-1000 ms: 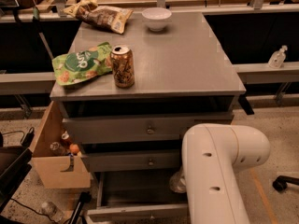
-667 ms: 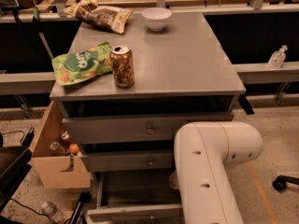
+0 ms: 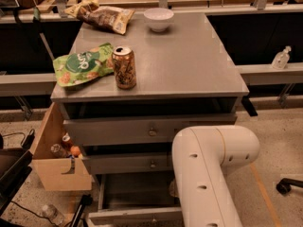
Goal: Open bottom drawer
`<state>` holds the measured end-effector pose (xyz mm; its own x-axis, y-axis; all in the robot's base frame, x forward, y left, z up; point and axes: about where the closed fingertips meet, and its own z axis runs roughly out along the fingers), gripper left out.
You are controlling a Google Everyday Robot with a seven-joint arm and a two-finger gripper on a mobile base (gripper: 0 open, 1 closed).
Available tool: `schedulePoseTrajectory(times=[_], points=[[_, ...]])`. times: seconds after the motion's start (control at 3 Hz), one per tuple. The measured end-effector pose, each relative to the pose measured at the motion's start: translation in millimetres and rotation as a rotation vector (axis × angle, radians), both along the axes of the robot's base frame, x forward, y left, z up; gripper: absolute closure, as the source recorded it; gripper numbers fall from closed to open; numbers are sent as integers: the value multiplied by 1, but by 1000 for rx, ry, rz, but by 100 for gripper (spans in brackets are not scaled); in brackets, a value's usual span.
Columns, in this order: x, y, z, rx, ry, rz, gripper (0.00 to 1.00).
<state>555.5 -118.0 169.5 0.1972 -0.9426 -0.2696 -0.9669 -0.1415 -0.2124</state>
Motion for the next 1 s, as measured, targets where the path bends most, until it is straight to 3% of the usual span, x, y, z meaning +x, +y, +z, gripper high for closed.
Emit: schedulePoseTrajectory(times=[0.33, 1.0], points=[[-57, 16, -19, 64, 73, -41, 100], [-76, 24, -22, 82, 113, -56, 100]])
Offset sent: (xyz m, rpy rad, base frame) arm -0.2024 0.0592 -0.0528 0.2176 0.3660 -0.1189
